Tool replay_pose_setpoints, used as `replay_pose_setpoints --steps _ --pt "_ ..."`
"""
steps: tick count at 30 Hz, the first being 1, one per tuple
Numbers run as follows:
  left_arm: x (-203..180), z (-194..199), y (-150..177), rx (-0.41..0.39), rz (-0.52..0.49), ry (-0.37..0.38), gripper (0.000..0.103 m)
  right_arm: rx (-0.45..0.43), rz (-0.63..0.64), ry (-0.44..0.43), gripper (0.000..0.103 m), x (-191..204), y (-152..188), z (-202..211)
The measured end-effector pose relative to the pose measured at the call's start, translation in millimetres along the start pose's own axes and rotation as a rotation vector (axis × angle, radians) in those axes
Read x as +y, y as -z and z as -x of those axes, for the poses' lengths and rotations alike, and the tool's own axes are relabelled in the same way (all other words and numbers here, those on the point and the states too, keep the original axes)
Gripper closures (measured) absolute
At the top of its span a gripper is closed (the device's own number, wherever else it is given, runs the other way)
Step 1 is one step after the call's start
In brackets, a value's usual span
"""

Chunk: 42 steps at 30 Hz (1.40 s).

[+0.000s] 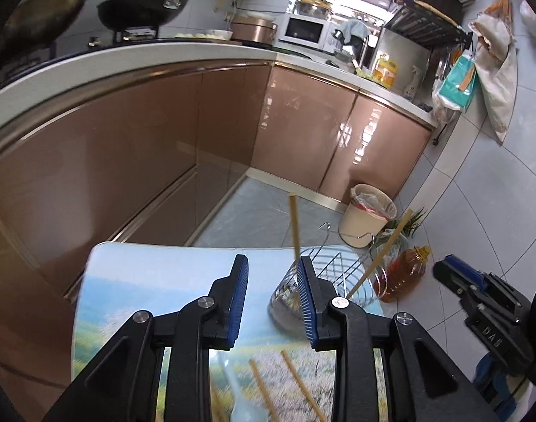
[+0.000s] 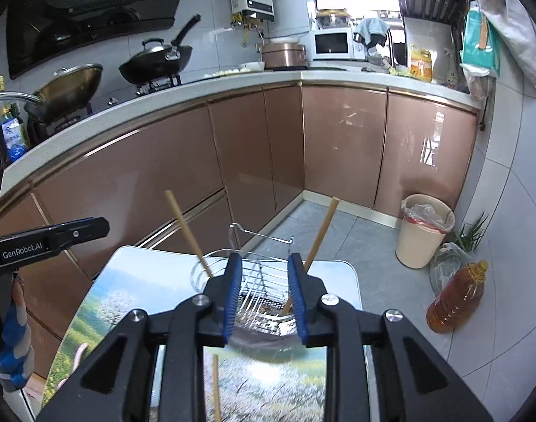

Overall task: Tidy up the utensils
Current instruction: 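Move both tools back down over the remaining chopsticks on the table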

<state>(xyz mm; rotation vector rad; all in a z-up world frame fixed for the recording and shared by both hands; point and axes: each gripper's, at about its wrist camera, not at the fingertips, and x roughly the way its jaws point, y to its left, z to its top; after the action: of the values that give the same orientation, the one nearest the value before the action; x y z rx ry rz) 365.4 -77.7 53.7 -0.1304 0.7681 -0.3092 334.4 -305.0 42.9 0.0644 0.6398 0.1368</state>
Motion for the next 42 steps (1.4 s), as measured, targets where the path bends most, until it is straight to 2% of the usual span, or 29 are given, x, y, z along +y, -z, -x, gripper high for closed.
replay_pose_setpoints --steps 5,9,16,24,32,42 --pt "23.8 39.5 23.1 0.011 0.022 -0.031 0.074 0.001 0.024 -0.014 0.078 19.4 8.9 38.9" --pt "40.5 64.9 45.1 0.012 0.035 -0.068 0.063 0.009 0.032 -0.029 0.078 33.6 19.0 61.8" --pt "61.4 79.8 77.8 0.069 0.051 -0.105 0.063 0.052 0.051 -0.056 0.078 54.2 40.9 75.6" --pt "76.2 60.7 99.7 0.146 0.080 -0.107 0.063 0.112 0.067 -0.074 0.078 63.8 59.0 60.1" --pt "93.9 28.1 119.8 0.219 0.116 -0.110 0.063 0.188 0.078 -0.093 0.078 67.0 76.8 27.0" --pt "109.5 -35.9 146.4 0.419 0.140 -0.124 0.063 0.373 0.088 -0.147 0.078 84.1 106.3 -42.1"
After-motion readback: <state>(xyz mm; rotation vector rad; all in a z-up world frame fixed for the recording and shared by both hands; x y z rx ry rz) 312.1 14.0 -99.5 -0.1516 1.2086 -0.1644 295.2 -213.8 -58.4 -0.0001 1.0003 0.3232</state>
